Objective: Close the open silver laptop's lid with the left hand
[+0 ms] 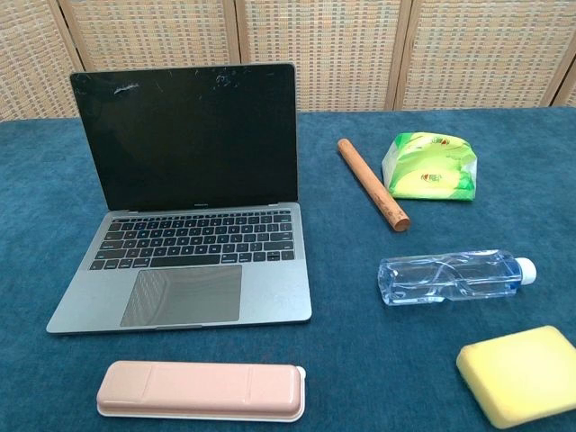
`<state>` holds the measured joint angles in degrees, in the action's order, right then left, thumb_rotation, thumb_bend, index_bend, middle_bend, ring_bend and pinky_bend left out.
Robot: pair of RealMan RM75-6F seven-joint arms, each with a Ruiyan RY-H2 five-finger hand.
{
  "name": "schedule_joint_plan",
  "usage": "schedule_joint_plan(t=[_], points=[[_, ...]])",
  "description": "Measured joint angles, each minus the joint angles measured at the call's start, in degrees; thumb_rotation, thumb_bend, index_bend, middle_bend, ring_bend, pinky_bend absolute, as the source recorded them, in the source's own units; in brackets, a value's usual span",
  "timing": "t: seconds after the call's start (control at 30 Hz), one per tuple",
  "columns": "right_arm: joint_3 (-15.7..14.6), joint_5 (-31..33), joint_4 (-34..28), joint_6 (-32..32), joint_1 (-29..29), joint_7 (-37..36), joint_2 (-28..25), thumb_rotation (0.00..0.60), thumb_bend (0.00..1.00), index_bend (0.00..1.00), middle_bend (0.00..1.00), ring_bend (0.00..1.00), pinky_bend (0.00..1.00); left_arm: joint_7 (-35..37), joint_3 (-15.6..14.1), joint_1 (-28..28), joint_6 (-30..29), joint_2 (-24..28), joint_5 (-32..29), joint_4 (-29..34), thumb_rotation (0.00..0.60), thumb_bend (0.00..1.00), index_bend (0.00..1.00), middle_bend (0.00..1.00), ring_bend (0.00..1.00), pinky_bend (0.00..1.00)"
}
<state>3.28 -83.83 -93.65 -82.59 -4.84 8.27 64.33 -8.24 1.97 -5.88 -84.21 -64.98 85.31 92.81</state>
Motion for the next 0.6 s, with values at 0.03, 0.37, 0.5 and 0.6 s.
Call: schedule_joint_plan(t=[0.03,0.37,0.5,0.6], points=[[-0.01,0.0,-0.01,0.02,0.0,-0.01,-0.02,0.6,0.04,0.0,0.0,0.0,0.0,-0.01,-0.02,0.01,0.01,0.01,0.0,0.0,0.6,0.28,0.0,0.0,0.0,0.0],[-0.08,-0.01,-0.14,-0.04,0.08,0.06,-0.16,0.6,0.05,0.0,0.0,0.0,0.0,0.26,-0.07,0.17,-0.42,0.15,0.33,0.19,0.6,0.28,0.0,0.0,0.0,0.0],[0.0,0.21,-0.1,-0.02,0.06,0.64,-0.07,0.6,0.05,0.0,0.0,0.0,0.0,0.47,-0.1,0.13,-0.49,0.24,0.62,0.44,0.6,0.28,0.0,0.0,0.0,0.0],[0.07,0.31,-0.2,-0.1,0.07,0.88,0.01,0.6,0.05,0.0,0.0,0.0,0.0,0.61,-0.11,0.12,-0.45,0.26,0.63,0.41,0.6,0.28,0.0,0.0,0.0,0.0]])
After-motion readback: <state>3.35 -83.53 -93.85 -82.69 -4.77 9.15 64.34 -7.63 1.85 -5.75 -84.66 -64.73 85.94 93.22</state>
